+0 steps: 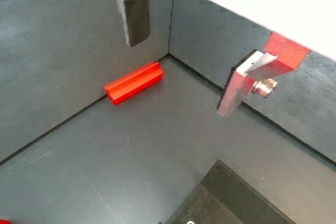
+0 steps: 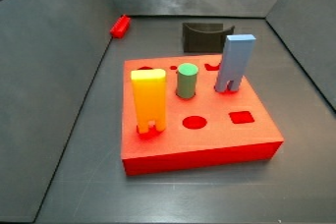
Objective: Pick up the star object. Move up. Place the star object on the fixture. Regrasp the star object. Move to above the board. Insert the star object.
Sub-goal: Pick up the star object.
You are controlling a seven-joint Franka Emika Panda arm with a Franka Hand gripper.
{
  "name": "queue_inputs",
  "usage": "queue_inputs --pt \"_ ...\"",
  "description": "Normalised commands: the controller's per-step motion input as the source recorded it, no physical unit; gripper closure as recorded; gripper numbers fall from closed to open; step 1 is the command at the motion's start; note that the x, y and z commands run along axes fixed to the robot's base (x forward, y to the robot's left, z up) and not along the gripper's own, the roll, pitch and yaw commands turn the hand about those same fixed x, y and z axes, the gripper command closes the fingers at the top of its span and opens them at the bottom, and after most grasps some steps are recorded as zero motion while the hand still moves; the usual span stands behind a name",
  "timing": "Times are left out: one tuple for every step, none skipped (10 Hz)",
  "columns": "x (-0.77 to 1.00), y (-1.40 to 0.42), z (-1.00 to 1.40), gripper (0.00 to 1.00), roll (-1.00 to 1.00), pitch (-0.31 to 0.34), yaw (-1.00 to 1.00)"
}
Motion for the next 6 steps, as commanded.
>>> queue_inputs --pt "-0.18 0.0 0.0 0.0 0.0 -0.077 0.0" --pt "-0.95 0.41 -0.21 0.0 -0.08 -0.257 0.0" --pt "-0.96 0.43 -0.48 0.0 0.0 -0.211 0.08" --pt "-0.83 0.51 -0.83 0.0 0.0 -0.166 0.25" --pt "-0.81 0.36 -0.98 0.0 0.02 -0.171 0.21" --pt "-0.25 0.32 -1.0 0.0 0.04 -0.031 0.22"
